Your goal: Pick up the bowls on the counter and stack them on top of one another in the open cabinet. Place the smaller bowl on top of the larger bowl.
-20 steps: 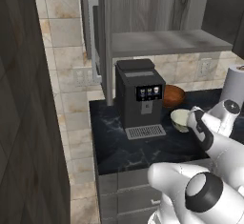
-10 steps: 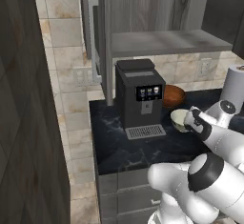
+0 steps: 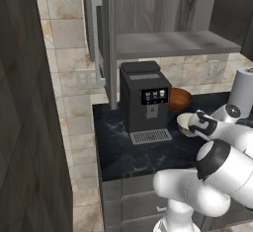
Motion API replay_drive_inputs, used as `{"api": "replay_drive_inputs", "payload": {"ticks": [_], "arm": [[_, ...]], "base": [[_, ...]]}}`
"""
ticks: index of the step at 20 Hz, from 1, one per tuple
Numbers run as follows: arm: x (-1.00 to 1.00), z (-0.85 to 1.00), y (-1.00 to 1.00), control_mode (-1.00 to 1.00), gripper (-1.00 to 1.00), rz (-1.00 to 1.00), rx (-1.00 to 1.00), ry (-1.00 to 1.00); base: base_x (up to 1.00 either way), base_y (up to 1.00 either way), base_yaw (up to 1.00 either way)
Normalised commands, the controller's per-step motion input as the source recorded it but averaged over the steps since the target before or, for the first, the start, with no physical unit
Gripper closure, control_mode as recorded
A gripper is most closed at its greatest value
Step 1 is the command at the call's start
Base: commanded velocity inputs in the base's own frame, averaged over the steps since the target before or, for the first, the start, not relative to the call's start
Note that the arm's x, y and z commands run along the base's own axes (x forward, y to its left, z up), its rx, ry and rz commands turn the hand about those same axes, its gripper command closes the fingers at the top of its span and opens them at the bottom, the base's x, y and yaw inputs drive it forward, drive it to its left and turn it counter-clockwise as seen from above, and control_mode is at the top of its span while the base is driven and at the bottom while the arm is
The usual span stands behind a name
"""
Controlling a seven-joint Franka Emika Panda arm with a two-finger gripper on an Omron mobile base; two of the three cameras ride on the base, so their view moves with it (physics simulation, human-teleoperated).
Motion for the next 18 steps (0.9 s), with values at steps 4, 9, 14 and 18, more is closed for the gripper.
{"api": "replay_drive_inputs", "payload": {"ticks": [4, 9, 14, 18], "arm": [[0.1, -0.1, 0.0, -1.0, -1.0, 0.0, 0.0, 0.0], [0.1, -0.11, 0.0, -1.0, -1.0, 0.0, 0.0, 0.0], [0.11, -0.11, 0.0, -1.0, -1.0, 0.0, 0.0, 0.0], [0.12, -0.11, 0.0, -1.0, -1.0, 0.0, 0.0, 0.0]], "base": [[0.0, 0.0, 0.0], [0.0, 0.0, 0.0], [0.0, 0.0, 0.0], [0.0, 0.0, 0.0]]}}
